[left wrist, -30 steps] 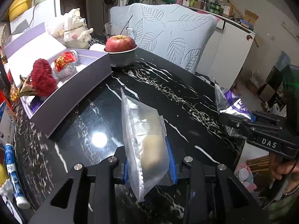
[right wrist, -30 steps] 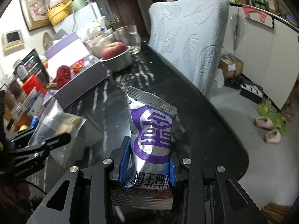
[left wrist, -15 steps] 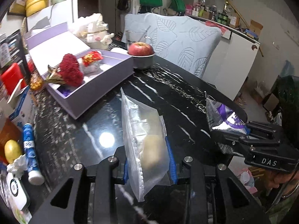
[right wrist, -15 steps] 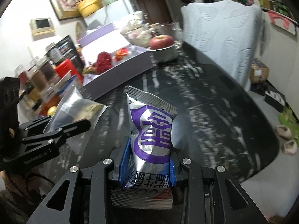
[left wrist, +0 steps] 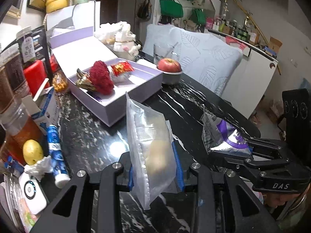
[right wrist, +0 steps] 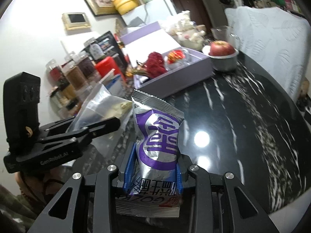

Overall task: Organize soft objects
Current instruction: 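Carry the bun bag with the left tool while the right tool carries the snack packet to the box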

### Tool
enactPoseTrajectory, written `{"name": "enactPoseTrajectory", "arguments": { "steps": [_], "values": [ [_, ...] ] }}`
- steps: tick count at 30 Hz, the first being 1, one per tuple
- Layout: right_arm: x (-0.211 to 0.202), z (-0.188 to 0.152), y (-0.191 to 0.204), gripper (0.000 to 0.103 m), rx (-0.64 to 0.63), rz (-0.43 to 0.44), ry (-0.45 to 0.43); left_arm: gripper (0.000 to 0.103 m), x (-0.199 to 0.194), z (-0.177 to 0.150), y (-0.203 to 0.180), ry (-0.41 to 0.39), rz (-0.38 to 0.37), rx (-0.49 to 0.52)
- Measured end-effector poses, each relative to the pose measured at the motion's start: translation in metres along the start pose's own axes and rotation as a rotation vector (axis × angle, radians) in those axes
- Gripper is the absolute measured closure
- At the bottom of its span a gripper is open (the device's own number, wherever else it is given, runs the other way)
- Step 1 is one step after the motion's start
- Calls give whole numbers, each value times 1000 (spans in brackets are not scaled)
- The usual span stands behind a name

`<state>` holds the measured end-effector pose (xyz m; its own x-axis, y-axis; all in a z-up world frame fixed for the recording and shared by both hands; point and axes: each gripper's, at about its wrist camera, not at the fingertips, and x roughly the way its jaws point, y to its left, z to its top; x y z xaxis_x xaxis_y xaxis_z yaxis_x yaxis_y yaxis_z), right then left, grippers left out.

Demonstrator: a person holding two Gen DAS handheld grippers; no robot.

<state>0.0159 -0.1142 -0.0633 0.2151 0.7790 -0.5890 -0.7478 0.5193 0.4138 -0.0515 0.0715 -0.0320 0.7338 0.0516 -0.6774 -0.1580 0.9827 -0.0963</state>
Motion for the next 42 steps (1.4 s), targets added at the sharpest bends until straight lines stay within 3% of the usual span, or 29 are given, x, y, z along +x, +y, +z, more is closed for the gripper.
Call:
{"name": "enactPoseTrajectory", "arguments": {
  "steps": [11, 24, 32, 42],
  "values": [
    [2, 52, 25, 69, -95, 40, -71, 71, -15, 41, 23, -98, 34, -5],
    [7, 126, 33, 69, -163, 29, -157, 71, -17, 107, 41, -208, 51, 30],
    [30, 171, 29, 69, -187, 27, -175, 71, 6, 139, 64, -232, 73, 16],
    [73, 214, 20, 69, -224, -9, -195, 71, 47, 168, 91, -221, 156, 12]
  ]
}}
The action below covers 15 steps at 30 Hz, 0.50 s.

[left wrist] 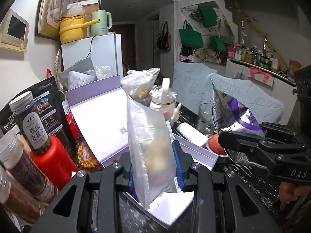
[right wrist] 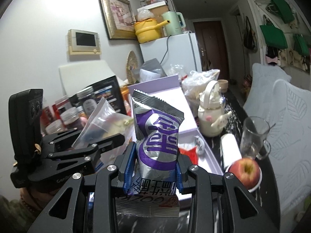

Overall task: Organize soft objects
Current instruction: 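Carry the bun bag with the left tool while the right tool carries the snack packet to the box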

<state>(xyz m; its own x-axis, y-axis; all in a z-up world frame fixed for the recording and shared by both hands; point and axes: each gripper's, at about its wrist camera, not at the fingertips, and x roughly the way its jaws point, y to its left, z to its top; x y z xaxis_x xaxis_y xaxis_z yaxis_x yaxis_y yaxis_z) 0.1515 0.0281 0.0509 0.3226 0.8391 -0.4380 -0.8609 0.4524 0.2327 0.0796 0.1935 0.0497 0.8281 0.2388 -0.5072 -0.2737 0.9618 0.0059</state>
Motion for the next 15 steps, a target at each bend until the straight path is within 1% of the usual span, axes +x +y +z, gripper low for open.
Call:
{"name": "enactPoseTrajectory", "arguments": {
  "steps": [7, 10, 15],
  "values": [
    [35, 4, -16, 69, 15, 5, 15, 71, 32, 2, 5, 17, 35, 4],
    [48, 0, -21, 69, 15, 1, 25, 71, 45, -1, 4, 30, 48, 16],
    [63, -9, -30, 69, 28, -9, 46, 71, 62, -9, 2, 66, 47, 28]
  ]
}}
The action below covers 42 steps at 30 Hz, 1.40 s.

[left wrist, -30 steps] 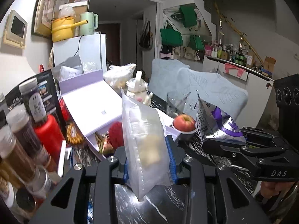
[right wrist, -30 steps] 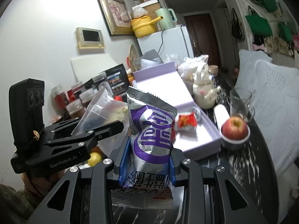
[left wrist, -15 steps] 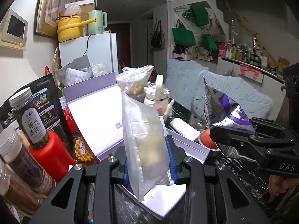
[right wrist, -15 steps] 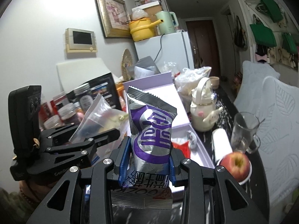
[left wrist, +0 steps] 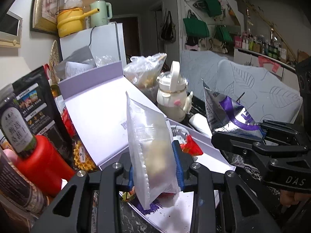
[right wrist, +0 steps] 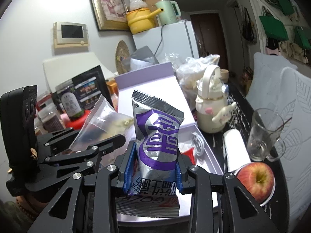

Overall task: Organize soft objects
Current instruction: 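Carry the bun bag with the left tool while the right tool carries the snack packet to the box, then lower the bun bag into the box with the left tool while the right tool releases the snack packet inside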

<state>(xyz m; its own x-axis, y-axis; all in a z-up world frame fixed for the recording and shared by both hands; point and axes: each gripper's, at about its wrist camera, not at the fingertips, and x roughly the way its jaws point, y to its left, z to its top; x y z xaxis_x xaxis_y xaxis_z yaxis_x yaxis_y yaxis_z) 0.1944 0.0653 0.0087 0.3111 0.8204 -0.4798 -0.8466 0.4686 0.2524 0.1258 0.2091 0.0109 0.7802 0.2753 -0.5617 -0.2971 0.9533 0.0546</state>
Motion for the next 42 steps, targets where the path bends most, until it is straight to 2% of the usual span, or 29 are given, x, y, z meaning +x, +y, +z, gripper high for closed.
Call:
{"name": "enactPoseTrajectory", "arguments": {
  "steps": [11, 16, 18, 23, 29, 33, 39, 42],
  "values": [
    [26, -18, -10, 69, 27, -29, 86, 71, 31, -17, -7, 93, -9, 31],
    [35, -29, -16, 69, 56, -5, 111, 71, 45, -24, -8, 136, -19, 37],
    [37, -31, -18, 69, 65, -2, 115, 71, 52, -28, -9, 159, -39, 45],
    [40, -34, -16, 69, 39, -50, 117, 71, 62, -35, -11, 187, -26, 49],
    [49, -40, -18, 69, 58, -33, 145, 71, 70, -39, -10, 206, -35, 55],
    [52, -42, -19, 69, 54, -49, 155, 71, 83, -44, -2, 252, -53, 17],
    [53, -43, -20, 69, 47, -64, 152, 71, 90, -48, 4, 269, -60, -4],
    [53, -44, -18, 69, 35, -77, 151, 70, 91, -49, 2, 272, -40, 9]
  ]
}}
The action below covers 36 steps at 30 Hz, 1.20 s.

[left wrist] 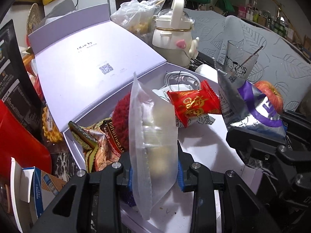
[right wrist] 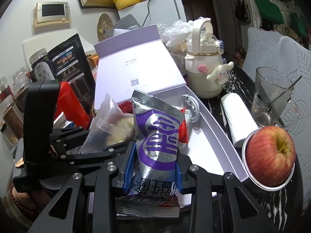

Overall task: Organize soft objects
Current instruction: 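Lower the bun bag into the box with the left tool while the right tool releases the snack packet inside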

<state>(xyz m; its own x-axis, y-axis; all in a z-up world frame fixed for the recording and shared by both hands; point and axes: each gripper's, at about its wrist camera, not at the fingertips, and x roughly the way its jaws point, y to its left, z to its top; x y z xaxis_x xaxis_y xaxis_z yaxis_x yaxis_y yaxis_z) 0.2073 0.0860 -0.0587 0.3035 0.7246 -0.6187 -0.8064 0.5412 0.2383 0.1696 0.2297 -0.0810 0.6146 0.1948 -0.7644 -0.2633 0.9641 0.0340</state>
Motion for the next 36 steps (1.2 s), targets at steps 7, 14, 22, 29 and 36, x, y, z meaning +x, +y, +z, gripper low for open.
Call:
{"name": "enactPoseTrajectory", "arguments": {
  "steps": [7, 14, 22, 29, 36],
  "values": [
    [-2, 0, -3, 69, -6, -19, -8, 59, -1, 4, -10, 32, 54, 28],
    [-8, 2, -9, 69, 0, -44, -27, 22, -15, 7, -12, 17, 89, 12],
    [-10, 2, -9, 69, -13, -28, -57, 22, -36, 8, -6, -22, 127, -21],
    [-2, -1, -1, 68, -45, -4, -40, 22, -47, 6, -1, -54, 183, -31],
    [0, -1, -3, 56, -33, -22, -28, 22, -52, 3, -1, -60, 199, -21]
  ]
}}
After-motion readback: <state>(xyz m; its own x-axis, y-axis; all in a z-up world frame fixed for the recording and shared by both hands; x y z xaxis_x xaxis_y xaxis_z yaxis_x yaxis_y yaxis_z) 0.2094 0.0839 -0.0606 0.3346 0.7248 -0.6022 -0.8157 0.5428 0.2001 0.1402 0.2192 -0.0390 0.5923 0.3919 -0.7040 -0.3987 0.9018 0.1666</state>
